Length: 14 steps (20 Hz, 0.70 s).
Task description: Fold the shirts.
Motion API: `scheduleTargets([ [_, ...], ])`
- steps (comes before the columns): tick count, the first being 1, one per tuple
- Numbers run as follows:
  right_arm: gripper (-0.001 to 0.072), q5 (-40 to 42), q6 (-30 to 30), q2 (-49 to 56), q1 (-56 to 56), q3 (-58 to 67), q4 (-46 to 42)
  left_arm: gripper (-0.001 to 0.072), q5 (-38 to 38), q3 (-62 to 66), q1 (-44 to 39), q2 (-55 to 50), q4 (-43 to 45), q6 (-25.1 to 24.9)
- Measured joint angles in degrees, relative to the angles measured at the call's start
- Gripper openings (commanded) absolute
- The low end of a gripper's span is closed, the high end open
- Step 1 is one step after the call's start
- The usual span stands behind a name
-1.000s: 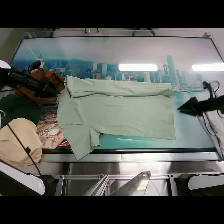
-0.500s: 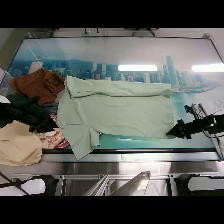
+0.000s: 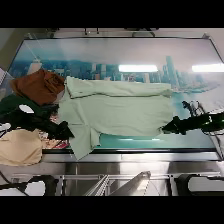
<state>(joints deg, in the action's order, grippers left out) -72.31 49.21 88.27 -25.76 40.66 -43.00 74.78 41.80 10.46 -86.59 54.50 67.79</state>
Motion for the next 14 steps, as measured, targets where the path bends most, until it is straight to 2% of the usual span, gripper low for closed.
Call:
scheduleTargets([
  [4, 0.002, -1.9, 1.8, -2.5, -1.3, 0.2, -2.1, 0.0016, 0.2, 3.9, -1.6, -3.4, -2.3, -1.4],
  [6, 0.002, -2.9, 4.0, -3.8, -3.5, 0.3, -5.4, 0.0018, 0.2, 4.6, -0.7, -2.3, -0.1, -0.7],
  [8, 0.002, -4.3, 5.3, -5.2, -6.5, 0.3, -6.9, 0.0023, 1.0, 3.7, 1.4, 1.1, 3.4, 0.0],
  [14, 0.002, -8.7, 6.4, -10.5, -12.1, 0.9, -0.7, 0.0024, 8.0, 1.3, 7.6, 16.1, -6.4, -1.9],
])
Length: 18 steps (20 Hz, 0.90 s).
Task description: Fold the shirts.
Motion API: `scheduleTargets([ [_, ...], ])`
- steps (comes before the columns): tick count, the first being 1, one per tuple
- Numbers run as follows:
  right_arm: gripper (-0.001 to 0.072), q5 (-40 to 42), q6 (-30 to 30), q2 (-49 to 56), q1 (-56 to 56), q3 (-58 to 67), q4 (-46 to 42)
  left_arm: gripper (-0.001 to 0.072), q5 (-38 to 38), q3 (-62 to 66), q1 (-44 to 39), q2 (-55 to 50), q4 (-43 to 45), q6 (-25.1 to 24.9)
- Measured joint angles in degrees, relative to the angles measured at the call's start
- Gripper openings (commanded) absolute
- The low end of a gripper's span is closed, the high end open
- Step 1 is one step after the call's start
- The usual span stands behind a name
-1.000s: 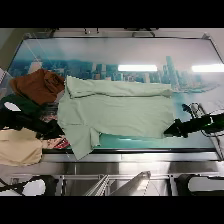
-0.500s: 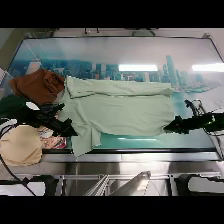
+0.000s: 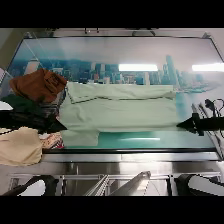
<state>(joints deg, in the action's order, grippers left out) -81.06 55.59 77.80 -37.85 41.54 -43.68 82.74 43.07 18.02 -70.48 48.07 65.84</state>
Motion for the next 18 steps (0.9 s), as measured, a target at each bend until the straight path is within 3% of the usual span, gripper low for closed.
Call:
scheduleTargets([
  [3, 0.002, 0.9, -1.4, -0.8, 1.8, 1.9, 6.4, 0.0024, -0.3, 5.0, 0.8, 2.9, -5.2, -0.8],
  [6, 0.002, 5.7, -2.3, 1.1, 6.0, 6.7, 11.8, 0.0024, -1.1, 13.3, 0.0, -1.0, -7.7, -1.0],
  [13, 0.002, 18.4, -2.9, 15.7, 16.5, 22.7, 17.5, 0.0023, -2.9, 38.4, -5.0, -23.6, -9.4, -0.8],
  [18, 0.002, 22.4, -2.9, 24.8, 18.8, 28.3, 17.5, 0.0023, -2.4, 55.2, -6.5, -39.8, -10.2, 0.2],
])
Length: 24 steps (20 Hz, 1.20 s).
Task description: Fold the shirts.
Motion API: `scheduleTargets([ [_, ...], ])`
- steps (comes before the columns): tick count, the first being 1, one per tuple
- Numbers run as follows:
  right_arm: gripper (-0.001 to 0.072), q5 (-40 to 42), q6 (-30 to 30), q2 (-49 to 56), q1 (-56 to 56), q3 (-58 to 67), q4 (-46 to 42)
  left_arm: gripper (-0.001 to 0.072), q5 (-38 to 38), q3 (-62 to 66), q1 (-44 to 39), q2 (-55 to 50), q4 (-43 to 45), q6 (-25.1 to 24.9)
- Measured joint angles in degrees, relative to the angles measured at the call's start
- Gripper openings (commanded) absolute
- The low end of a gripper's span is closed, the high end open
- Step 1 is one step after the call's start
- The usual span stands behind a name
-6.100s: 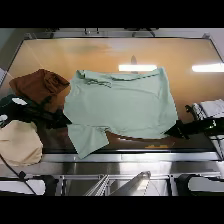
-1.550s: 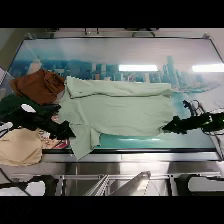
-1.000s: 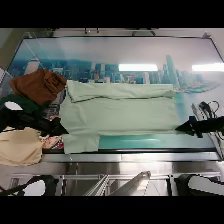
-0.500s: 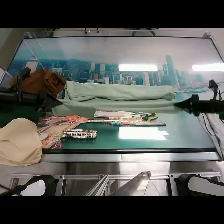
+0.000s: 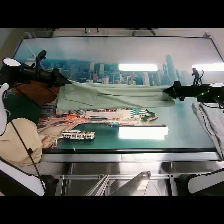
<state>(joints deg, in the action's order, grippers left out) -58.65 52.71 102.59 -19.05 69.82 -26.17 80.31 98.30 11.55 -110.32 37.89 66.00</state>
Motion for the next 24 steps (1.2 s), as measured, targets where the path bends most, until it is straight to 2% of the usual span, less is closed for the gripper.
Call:
scheduleTargets([
  [1, 0.0021, 0.4, 0.1, 0.8, 0.2, 0.4, -0.7, 0.0025, 0.3, 2.9, -0.1, -2.7, -0.1, 0.0],
  [2, 0.0022, 0.7, 0.2, 1.4, 0.2, 0.7, -1.2, 0.0138, 0.7, 5.3, -0.2, -4.9, -0.3, 0.5],
  [3, 0.0062, 0.9, 0.3, 1.9, 0.2, 0.9, -1.7, 0.0417, 1.3, 7.9, -0.3, -7.0, -0.4, 0.7],
  [4, 0.0235, 1.0, 0.5, 2.1, 0.1, 1.1, -2.1, 0.0703, 2.1, 10.4, -0.5, -8.7, -0.4, 1.0],
  [6, 0.0508, 0.5, 0.5, 2.3, -0.5, 1.7, -3.0, 0.072, 3.8, 15.0, -0.5, -11.2, -0.5, 2.2],
  [7, 0.0552, -0.7, 0.5, 2.2, -1.2, 2.5, -3.8, 0.072, 4.5, 16.6, -0.3, -11.8, -0.5, 2.6],
  [8, 0.0552, -1.5, 0.5, 2.0, -2.1, 3.5, -5.2, 0.072, 5.1, 17.9, 0.0, -11.9, -0.5, 3.3],
  [9, 0.0619, -1.7, 1.2, 1.9, -3.1, 4.5, -6.7, 0.072, 5.4, 18.4, 0.3, -11.7, -0.7, 3.7],
  [10, 0.0644, -2.2, 2.1, 1.7, -4.2, 5.6, -8.2, 0.072, 5.7, 18.2, 0.9, -11.1, -0.5, 4.1],
  [16, 0.0642, -5.6, 6.3, 1.4, -9.0, 8.3, -14.3, 0.0702, 7.8, 14.0, 1.8, -6.1, -0.6, 5.0],
  [21, 0.0637, -6.1, 7.3, 3.1, -9.3, 8.9, -16.0, 0.0702, 11.4, 12.9, -3.5, -4.7, -0.6, 5.0],
  [23, 0.0469, -7.3, 7.3, 4.7, -7.7, 9.0, -15.3, 0.0701, 11.6, 12.7, -7.0, -4.5, -0.5, 5.0],
  [24, 0.0363, -7.9, 7.3, 5.4, -6.6, 9.0, -15.0, 0.0667, 11.5, 12.7, -8.9, -4.5, -0.5, 5.0],
])
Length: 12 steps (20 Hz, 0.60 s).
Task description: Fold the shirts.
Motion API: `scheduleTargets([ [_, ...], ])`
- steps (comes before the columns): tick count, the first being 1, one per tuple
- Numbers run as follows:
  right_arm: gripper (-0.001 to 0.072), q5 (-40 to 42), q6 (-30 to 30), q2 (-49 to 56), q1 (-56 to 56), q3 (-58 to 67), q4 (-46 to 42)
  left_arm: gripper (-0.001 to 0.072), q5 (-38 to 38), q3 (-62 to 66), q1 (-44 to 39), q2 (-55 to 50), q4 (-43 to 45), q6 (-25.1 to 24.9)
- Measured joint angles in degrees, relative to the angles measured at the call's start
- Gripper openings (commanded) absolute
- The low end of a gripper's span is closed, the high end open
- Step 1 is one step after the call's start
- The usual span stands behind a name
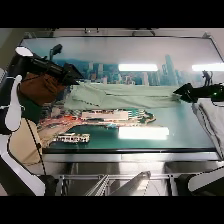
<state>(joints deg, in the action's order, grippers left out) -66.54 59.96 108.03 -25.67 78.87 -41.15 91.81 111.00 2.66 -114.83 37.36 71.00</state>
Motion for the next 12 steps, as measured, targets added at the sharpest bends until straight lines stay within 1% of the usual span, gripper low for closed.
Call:
scheduleTargets([
  [1, 0.0165, -0.4, 0.0, 0.6, 1.2, 0.1, 0.2, 0.0417, -0.6, 0.0, -1.9, 0.0, 0.0, 0.0],
  [2, 0.0023, -0.6, -0.3, 1.0, 2.2, 0.1, 0.4, 0.0094, -1.8, -0.1, -4.2, 0.0, 0.0, 0.0],
  [3, 0.0021, -1.3, -0.4, 1.4, 3.1, 0.3, 0.9, 0.0003, -3.5, -0.1, -6.4, -0.1, 0.0, 0.0],
  [5, 0.0021, -2.4, -0.7, 1.5, 4.3, 1.0, 0.9, 0.0002, -8.1, -0.1, -10.8, -1.0, 0.2, -0.3],
  [9, 0.0021, -8.4, -0.9, -2.1, 4.9, 2.0, 2.7, 0.0002, -19.4, -0.1, -19.7, -5.7, 0.5, -0.5],
  [12, 0.0021, -12.9, -1.0, -7.6, 5.2, 2.2, 4.7, 0.0002, -23.6, -0.1, -24.3, -10.2, 0.5, 1.3],
])
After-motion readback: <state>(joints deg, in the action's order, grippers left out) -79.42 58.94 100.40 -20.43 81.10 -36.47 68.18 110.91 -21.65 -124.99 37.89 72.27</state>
